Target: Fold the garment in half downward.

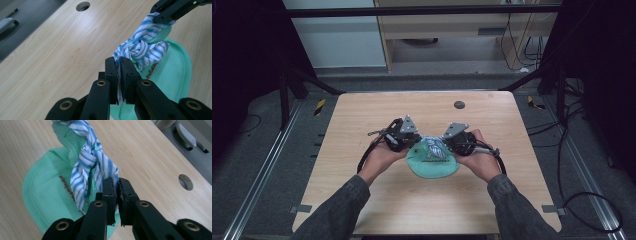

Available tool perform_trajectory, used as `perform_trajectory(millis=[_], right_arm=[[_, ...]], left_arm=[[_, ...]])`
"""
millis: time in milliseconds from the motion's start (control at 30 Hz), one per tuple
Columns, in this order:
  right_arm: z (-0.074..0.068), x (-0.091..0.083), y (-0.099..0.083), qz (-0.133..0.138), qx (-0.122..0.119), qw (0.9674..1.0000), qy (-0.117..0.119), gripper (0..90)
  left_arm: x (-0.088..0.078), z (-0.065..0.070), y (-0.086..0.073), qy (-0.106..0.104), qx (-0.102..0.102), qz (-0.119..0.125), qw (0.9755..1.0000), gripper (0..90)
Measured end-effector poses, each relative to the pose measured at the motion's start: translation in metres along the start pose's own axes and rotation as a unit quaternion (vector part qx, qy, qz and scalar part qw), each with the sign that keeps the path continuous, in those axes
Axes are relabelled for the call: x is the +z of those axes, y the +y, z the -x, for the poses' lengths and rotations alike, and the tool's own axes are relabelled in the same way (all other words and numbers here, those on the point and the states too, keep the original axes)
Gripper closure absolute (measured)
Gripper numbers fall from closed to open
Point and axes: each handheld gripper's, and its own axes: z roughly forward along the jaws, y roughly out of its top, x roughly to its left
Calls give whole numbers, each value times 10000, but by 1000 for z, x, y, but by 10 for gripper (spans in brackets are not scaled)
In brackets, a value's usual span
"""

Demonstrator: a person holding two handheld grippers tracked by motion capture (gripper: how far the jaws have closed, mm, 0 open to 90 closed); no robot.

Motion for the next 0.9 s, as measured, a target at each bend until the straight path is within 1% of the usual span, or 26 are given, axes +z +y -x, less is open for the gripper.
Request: perform_trajectory(millis=[33, 67, 100, 233, 333, 367, 400, 433, 467, 533, 567, 733, 800, 833, 900], right_arm=[[-2, 0, -4, -6, -14, 10000, 41, 845], [-2, 0, -4, -6, -14, 10000, 41, 845], [-4, -1, -7, -1, -25, 10000, 49, 845], [-8, -4, -12, -1, -45, 9999, 102, 845], [-10, -4, -15, -7, -42, 9999, 115, 844], [-13, -3, -19, -21, -30, 9999, 134, 843], [-13, -3, -19, -21, -30, 9999, 134, 843], [-17, -2, -23, -23, -42, 9998, 180, 843], [-19, -2, -25, -27, -47, 9998, 183, 842], [-21, -2, -26, -45, -64, 9997, 220, 841], [-25, -2, -30, -31, -70, 9997, 252, 839], [-32, -3, -34, -24, -97, 9993, 347, 839], [-33, -3, -35, -21, -101, 9994, 329, 840], [-36, -4, -37, -27, -122, 9992, 379, 842], [-39, -5, -38, -6, -124, 9992, 392, 842]], left_arm=[[1, 4, -1, -8, 45, -29, 10000, 851], [1, 4, -1, -8, 45, -29, 10000, 851], [1, 8, -2, -57, 45, -31, 10000, 851], [1, 16, -4, -83, 123, -20, 9999, 851], [2, 19, -6, -99, 144, -38, 9998, 850], [3, 23, -10, -130, 138, -27, 9998, 850], [3, 23, -10, -130, 138, -27, 9998, 850], [4, 27, -15, -209, 147, -40, 9997, 849], [4, 27, -15, -209, 147, -40, 9997, 849], [5, 31, -20, -244, 159, -57, 9996, 849], [5, 32, -23, -263, 174, -66, 9995, 849], [5, 37, -33, -378, 123, -57, 9992, 849], [5, 38, -35, -381, 111, -36, 9992, 849], [4, 39, -36, -404, 132, -51, 9991, 849], [4, 41, -41, -440, 111, -37, 9990, 850]])
